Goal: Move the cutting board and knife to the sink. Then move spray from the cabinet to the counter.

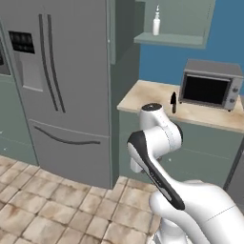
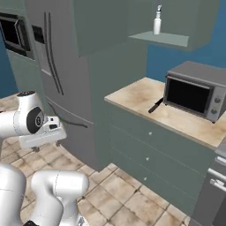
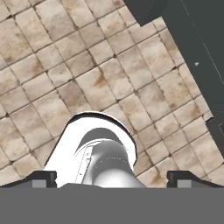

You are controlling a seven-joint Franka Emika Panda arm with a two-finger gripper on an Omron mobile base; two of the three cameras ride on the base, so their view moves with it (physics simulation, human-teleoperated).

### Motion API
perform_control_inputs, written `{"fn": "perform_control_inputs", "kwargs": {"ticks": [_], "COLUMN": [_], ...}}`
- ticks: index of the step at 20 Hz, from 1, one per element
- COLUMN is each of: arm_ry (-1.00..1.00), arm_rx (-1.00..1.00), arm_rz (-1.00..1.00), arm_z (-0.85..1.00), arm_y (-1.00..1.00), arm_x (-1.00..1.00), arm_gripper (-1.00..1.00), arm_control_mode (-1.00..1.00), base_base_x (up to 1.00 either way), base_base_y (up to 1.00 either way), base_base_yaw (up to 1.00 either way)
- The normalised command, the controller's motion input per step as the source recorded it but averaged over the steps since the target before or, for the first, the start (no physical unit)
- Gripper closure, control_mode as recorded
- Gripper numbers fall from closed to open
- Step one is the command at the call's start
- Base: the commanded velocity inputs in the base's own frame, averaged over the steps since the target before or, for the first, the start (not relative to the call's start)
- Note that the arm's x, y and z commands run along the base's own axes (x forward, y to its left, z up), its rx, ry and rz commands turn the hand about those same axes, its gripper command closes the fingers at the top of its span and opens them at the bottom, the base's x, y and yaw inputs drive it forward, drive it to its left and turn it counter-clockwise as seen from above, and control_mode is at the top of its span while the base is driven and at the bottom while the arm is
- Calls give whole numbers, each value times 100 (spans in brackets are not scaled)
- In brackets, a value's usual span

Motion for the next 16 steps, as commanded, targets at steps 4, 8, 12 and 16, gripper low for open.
{"fn": "perform_control_inputs", "kwargs": {"ticks": [4, 8, 12, 16], "arm_ry": [0, 0, 0, 0], "arm_rx": [0, 0, 0, 0], "arm_rz": [0, 0, 0, 0], "arm_z": [0, 0, 0, 0], "arm_y": [0, 0, 0, 0], "arm_x": [0, 0, 0, 0], "arm_gripper": [-100, -100, -100, -100], "arm_control_mode": [100, 100, 100, 100], "base_base_x": [65, 64, 62, 59], "base_base_y": [3, 2, 0, 0], "base_base_yaw": [-23, -25, -28, -30]}}
